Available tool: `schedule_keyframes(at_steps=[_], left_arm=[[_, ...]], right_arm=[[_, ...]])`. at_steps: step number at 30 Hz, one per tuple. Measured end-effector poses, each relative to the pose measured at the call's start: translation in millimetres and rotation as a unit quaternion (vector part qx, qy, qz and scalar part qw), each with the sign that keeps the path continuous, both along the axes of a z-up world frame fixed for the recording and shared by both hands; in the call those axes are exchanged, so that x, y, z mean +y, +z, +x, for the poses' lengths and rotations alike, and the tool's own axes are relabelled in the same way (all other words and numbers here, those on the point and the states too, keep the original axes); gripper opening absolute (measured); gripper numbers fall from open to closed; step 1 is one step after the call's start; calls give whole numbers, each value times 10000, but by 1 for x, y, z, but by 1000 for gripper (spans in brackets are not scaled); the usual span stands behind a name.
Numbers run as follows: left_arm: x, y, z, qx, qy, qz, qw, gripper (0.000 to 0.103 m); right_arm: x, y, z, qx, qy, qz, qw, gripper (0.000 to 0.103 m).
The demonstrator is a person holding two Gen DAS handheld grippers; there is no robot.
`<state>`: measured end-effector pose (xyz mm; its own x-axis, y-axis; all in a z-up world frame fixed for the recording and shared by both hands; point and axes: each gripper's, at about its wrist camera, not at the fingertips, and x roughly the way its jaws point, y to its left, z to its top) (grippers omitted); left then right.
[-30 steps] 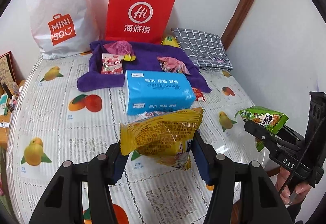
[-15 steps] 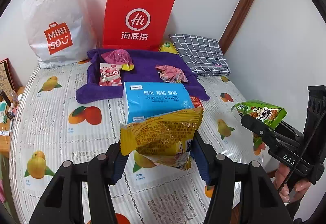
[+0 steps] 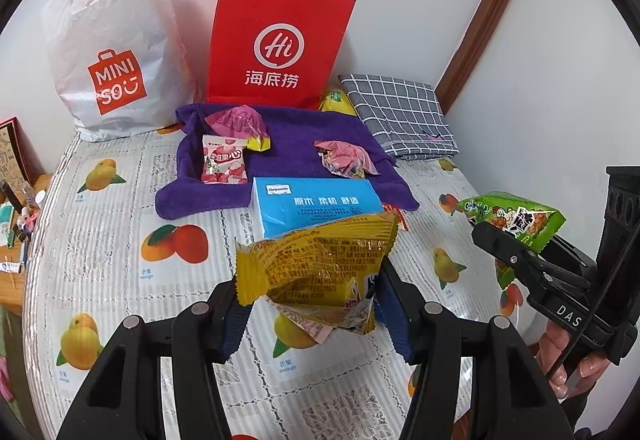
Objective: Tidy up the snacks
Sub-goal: 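Carry the green bag with the right tool while the left tool carries the yellow bag toward the towel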
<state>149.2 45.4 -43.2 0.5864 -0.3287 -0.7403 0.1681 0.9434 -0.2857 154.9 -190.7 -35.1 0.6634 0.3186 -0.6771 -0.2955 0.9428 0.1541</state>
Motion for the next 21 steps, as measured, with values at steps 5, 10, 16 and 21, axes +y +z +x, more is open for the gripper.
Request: schedule_keyframes(at_steps=[5, 10, 16, 21], left_arm=[[4, 2, 8, -28, 19, -8, 10000, 56], [5, 2, 15, -37, -7, -15, 10000, 56], [4, 1, 24, -39, -31, 0, 10000, 56], [3, 2, 31, -58, -26, 8, 10000, 56]], right_arm=[[1, 1, 3, 3, -4, -16, 10000, 49], [6, 2, 14, -1, -33, -78, 10000, 49], [8, 0, 25, 13, -55, -115, 9999, 49], [8, -3, 34, 55, -74, -100, 9999, 49]])
